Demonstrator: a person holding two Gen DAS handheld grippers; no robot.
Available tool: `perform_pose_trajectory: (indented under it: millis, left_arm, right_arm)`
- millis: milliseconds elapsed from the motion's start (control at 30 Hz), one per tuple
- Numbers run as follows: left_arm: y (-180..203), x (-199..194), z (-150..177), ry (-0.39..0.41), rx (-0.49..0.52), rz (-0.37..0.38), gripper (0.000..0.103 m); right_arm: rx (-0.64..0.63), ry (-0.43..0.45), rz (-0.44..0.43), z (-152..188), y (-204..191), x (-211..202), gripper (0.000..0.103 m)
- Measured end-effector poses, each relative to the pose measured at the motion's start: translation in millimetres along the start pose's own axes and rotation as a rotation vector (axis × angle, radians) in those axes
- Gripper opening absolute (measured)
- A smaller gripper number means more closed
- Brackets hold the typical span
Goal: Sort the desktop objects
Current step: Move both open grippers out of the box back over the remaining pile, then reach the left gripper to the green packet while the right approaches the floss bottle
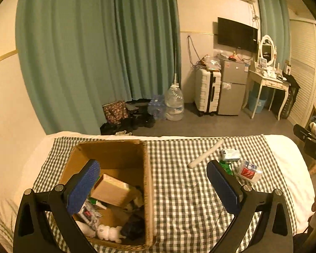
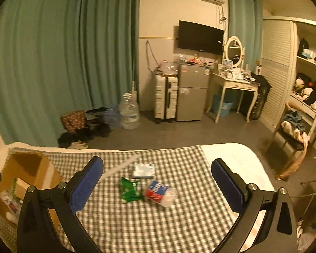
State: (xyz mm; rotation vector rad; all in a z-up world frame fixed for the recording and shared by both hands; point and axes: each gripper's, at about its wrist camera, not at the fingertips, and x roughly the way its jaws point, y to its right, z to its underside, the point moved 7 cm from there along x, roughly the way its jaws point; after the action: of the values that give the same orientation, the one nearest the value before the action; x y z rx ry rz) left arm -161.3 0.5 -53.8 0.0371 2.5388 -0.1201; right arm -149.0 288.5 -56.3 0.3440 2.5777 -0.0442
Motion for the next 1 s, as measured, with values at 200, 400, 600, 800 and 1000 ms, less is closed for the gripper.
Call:
perform_pose_trajectory:
  millis: [200, 400, 600, 800, 1000]
  left_arm:
    - [26.5, 10.7, -8.7, 0.021, 0.035, 0.004, 0.103]
    - [56.3, 34.8, -10.7, 0.016, 0.046, 0.042, 0.103]
    - [96.2, 74.6, -0.4, -0.052, 0.085, 0.150, 0.103]
    - [131.5, 110.0, 13.0, -0.028, 0.144, 0.180, 0.103]
    - [150.0, 157.7, 28.4, -0.073, 0.180, 0.166, 0.103]
  right_arm:
    - [-0.019, -0.004, 0.054, 4.4, 11.9, 9.5, 0.103]
    - [0.015, -0.057, 0.041, 18.6, 29.2, 34.0, 0.103]
    - [0.084, -0.123, -0.001, 41.2, 48.7, 70.5, 0.103]
    - [0.086, -0.204, -0.043, 67.9, 45.9, 113.4, 0.103]
    - [0.094, -0.264, -0.068, 90.0, 36.1, 154.7, 0.103]
